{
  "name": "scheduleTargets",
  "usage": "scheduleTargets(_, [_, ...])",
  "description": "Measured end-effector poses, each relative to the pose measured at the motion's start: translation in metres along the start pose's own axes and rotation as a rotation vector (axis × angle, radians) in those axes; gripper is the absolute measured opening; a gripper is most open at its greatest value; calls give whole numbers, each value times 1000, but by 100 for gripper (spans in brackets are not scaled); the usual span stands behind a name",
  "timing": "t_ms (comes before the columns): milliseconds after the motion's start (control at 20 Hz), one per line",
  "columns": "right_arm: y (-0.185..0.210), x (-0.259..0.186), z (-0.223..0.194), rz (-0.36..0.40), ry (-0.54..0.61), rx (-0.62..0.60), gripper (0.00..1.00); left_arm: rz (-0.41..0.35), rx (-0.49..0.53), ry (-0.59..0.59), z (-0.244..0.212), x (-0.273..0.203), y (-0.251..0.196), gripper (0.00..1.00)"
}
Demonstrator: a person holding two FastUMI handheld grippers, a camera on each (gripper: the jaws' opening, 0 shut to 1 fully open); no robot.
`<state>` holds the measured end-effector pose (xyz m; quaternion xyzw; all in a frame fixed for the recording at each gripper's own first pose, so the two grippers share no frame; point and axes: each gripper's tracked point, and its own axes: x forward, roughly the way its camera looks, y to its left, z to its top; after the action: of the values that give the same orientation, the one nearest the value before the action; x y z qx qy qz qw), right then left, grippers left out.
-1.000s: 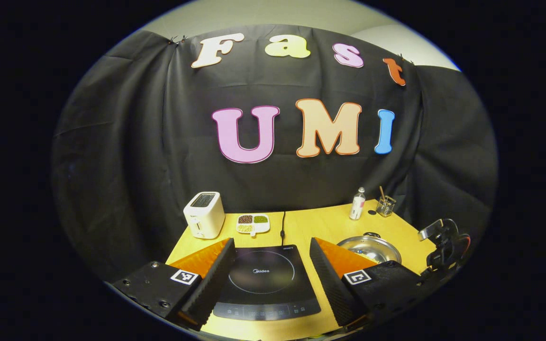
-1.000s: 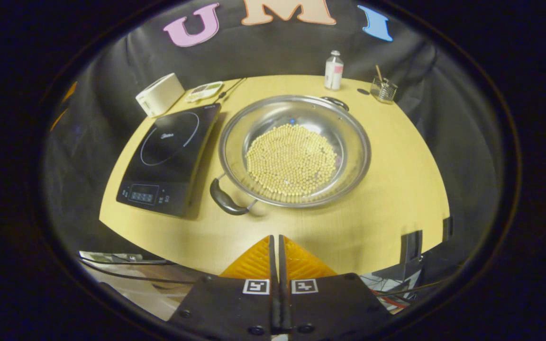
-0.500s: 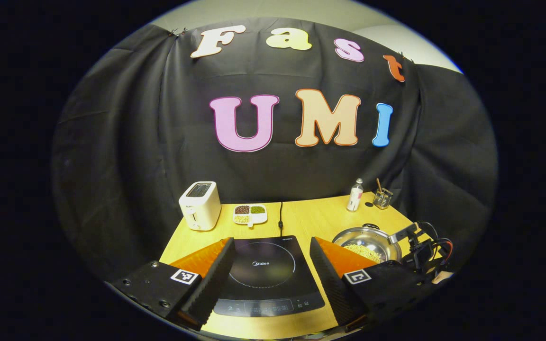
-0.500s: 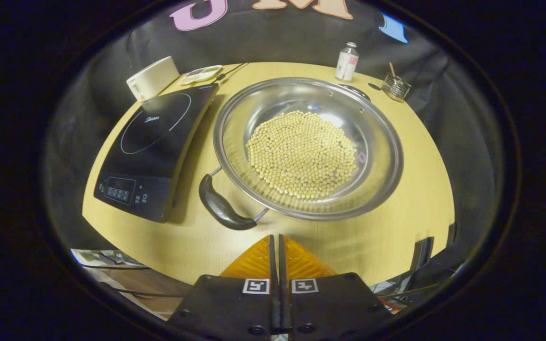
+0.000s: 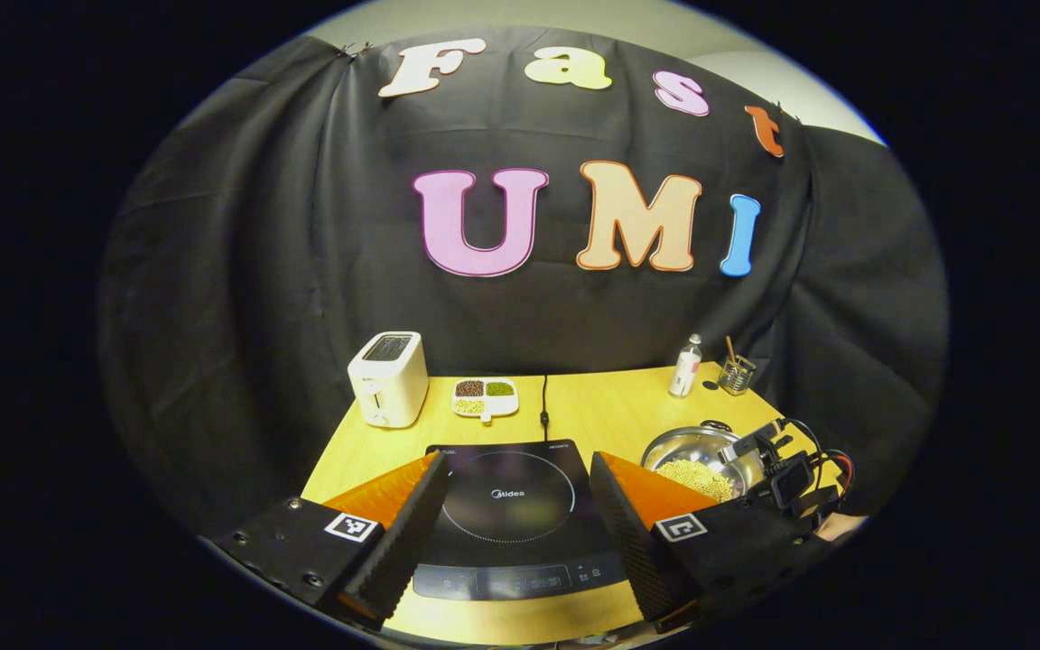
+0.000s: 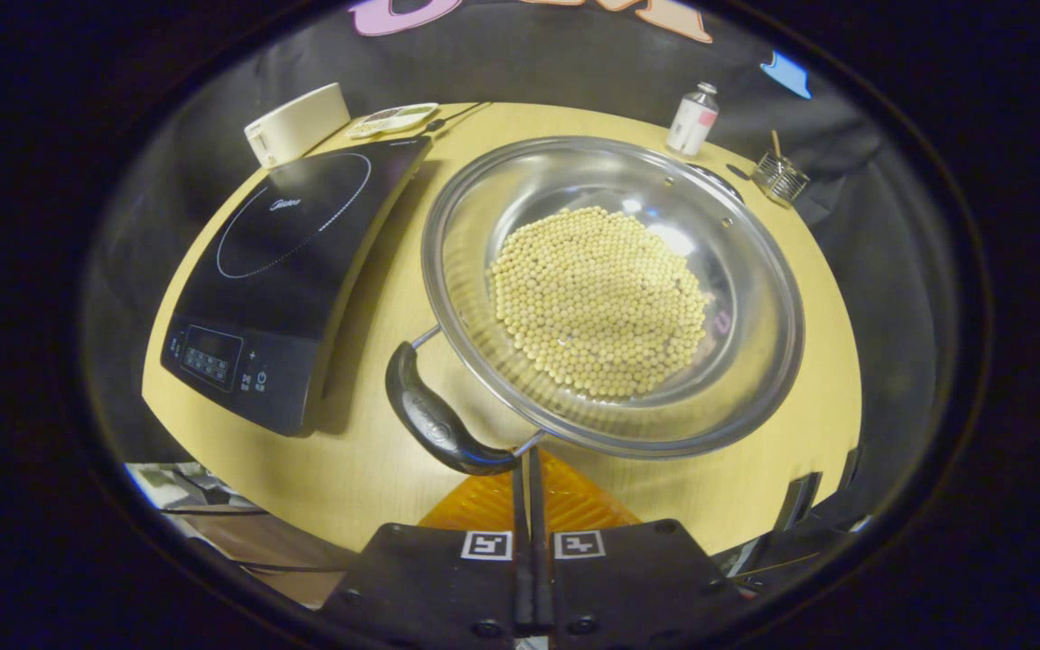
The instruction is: First push the handle of the pot to place it horizontally, then grasp the pot with both hands and set it on the induction cooktop.
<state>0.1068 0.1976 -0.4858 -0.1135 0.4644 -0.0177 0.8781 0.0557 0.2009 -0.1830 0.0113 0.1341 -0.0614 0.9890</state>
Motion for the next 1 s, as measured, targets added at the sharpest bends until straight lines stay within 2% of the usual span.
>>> scheduleTargets(50, [3,0,2,-3,-5,-20,0,2,-5,3,-2,1,1,96])
scheduleTargets(100, [5,1,5,-6,-8,-37,2,3,-8,5,-3,0,2,96])
scheduleTargets(150, [8,1,7,-4,-10,-50,0,6,-10,7,-3,0,4,92])
scheduleTargets(200, [11,1,10,0,-11,-54,0,10,-12,6,-3,0,5,96])
scheduleTargets(400, [26,4,22,33,-14,-53,0,33,-13,4,-5,-3,14,92])
scheduleTargets(500, [33,6,29,44,-14,-44,0,47,-19,10,-7,-5,19,95])
scheduleTargets(600, [40,8,37,59,-13,-15,0,61,-24,16,-10,-7,24,92])
scheduleTargets(700, [46,12,46,67,-9,44,2,75,-30,20,-13,-9,29,96])
scheduleTargets(750, [48,14,50,67,-10,75,3,81,-35,20,-14,-10,31,92])
scheduleTargets(800, [51,15,55,72,-8,111,4,87,-42,19,-15,-10,34,96])
scheduleTargets(1000, [62,23,71,72,-20,179,6,111,-72,27,-23,-12,41,96])
